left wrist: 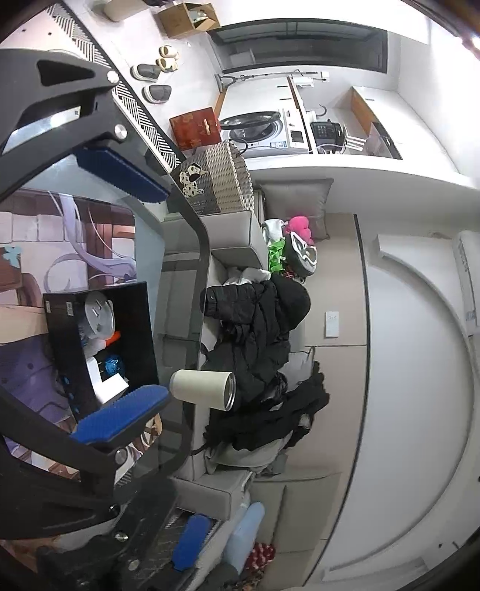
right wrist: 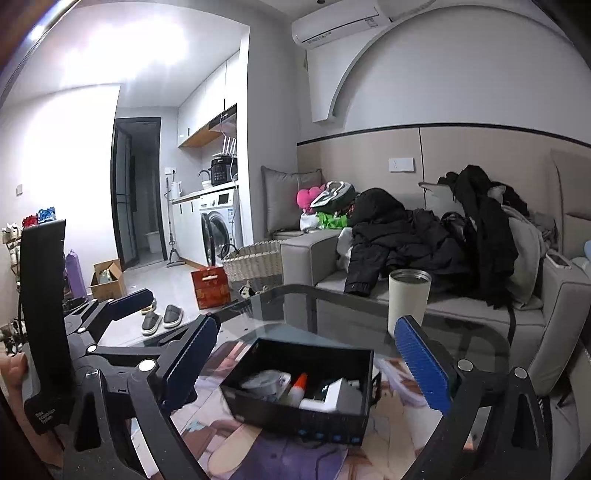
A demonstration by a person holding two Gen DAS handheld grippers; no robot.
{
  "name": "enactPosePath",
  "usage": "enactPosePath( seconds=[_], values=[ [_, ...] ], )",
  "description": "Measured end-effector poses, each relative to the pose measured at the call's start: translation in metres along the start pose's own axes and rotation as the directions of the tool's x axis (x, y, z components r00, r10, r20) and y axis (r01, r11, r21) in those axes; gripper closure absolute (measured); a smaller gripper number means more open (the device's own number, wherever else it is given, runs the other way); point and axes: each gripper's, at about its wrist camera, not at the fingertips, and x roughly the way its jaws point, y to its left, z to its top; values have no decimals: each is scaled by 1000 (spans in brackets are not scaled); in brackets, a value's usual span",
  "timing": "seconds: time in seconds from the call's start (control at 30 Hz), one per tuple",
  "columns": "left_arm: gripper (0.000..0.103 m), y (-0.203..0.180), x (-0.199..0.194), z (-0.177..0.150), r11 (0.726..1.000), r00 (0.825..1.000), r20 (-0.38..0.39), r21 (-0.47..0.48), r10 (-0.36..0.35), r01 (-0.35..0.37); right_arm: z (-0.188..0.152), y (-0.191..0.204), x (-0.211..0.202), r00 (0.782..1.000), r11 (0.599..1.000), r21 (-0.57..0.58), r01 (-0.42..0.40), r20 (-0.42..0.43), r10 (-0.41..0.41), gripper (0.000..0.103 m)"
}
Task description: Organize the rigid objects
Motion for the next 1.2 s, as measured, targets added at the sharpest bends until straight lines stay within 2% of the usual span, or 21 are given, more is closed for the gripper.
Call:
enactPosePath(
  seconds=[0.13, 0.3, 0.5, 0.67, 0.8, 0.97, 1.07, 1.2],
  values=[
    [2, 0, -5, -4, 1000, 1000, 7, 17, -16, 16, -8, 1, -13, 1000, 1000, 1, -11, -2, 11, 4],
    [0, 1, -6, -18, 999, 1000, -21, 37, -7, 8, -18, -5, -29, 999, 999, 21, 28, 17, -28, 1],
    [0, 2, -10, -35, 999, 998, -49, 30, -32, 33, -40, -17, -32, 997, 997, 25, 75, -15, -75, 1],
    [0, -2, -14, -38, 999, 999, -28, 10, 45, -45, -48, -21, -32, 994, 994, 27, 108, -12, -107, 1],
    [0, -1, -12, -38, 994, 994, -20, -8, 110, -110, -46, -17, -28, 994, 994, 29, 103, -21, -103, 1],
    [0, 3, -8, -38, 996, 995, -56, -15, 83, -83, -44, -16, -25, 994, 993, 32, 110, -25, -109, 1],
    [0, 3, -7, -38, 1000, 995, -96, -7, 28, -29, -45, -15, -23, 994, 994, 34, 105, -36, -104, 1],
    [0, 1, -8, -39, 1000, 995, -96, 4, 27, -27, -45, -15, -21, 993, 993, 35, 108, -39, -107, 1]
  ],
)
